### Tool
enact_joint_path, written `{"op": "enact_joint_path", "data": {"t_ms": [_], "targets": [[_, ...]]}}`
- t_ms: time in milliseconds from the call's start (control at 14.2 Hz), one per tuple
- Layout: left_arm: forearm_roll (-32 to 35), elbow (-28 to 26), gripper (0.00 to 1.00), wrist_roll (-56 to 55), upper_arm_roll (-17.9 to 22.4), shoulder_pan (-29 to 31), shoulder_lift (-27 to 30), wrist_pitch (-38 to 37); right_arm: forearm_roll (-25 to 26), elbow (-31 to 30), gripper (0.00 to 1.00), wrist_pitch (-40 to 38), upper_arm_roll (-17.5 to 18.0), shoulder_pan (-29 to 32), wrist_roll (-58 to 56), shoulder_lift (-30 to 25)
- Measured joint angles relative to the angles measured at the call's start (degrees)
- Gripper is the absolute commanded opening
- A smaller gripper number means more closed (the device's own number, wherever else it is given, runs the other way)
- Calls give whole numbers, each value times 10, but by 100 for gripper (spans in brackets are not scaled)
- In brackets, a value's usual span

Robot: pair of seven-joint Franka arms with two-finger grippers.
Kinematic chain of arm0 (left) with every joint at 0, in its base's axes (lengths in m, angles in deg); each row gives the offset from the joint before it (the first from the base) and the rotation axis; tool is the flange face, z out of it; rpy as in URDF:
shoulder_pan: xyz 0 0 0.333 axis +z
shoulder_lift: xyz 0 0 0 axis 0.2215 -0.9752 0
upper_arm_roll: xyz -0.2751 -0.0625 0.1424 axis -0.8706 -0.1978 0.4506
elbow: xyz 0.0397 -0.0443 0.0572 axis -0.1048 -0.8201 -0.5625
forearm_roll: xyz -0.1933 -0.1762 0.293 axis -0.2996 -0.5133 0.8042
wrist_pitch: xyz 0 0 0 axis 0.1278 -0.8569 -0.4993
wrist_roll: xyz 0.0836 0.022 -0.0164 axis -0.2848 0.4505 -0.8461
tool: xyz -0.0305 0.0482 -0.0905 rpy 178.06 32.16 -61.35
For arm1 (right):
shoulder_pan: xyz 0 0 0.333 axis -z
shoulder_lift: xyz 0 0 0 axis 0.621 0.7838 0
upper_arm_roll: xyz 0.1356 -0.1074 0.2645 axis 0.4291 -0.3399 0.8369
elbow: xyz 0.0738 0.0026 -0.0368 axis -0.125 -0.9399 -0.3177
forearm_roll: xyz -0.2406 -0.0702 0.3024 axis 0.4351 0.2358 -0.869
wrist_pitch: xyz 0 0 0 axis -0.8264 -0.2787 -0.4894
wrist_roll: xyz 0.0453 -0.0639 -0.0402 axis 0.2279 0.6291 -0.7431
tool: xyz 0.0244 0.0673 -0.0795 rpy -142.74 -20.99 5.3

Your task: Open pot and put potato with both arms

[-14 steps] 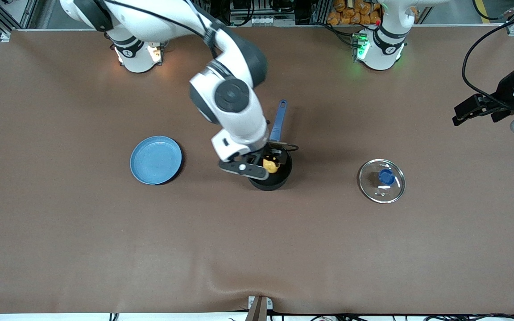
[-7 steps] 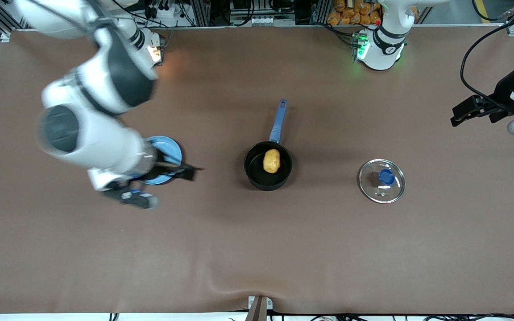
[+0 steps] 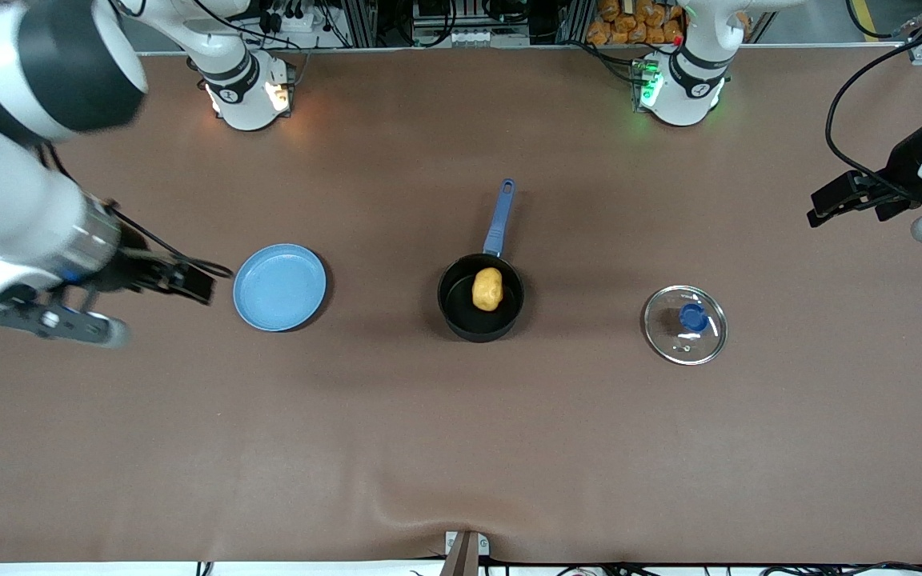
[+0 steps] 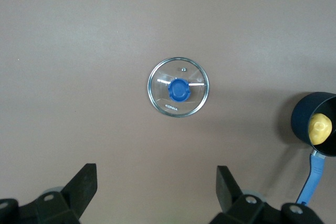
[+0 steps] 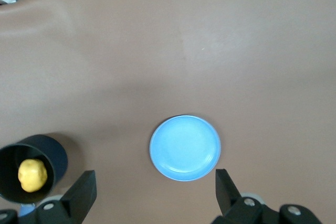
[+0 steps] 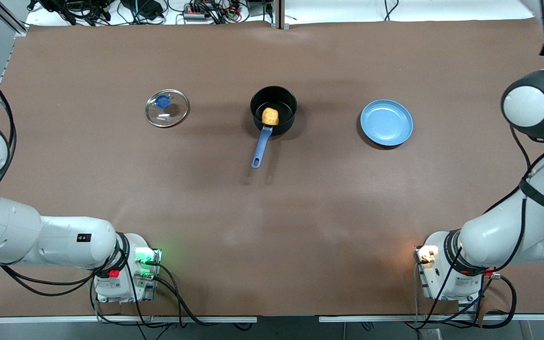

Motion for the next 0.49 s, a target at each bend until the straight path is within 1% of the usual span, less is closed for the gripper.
{"op": "enact_joint_path", "data": {"t_ms": [140,281,351,491], "targets": [[0,2,100,0,0,0,0,4,-32,-40,100,-8,-63,-2,-65,-58],[0,7,100,0,-1,-1,0,6,-50,-115,100,-2,-118,0,-112,-128],[0,8,100,0,-2,-2,0,6,-52,-158,100,6,-132,0,-122,-164],[0,8,100,0,-8,-2,-1,6,-52,-249,100,24,-143,0,-130,-234]]}}
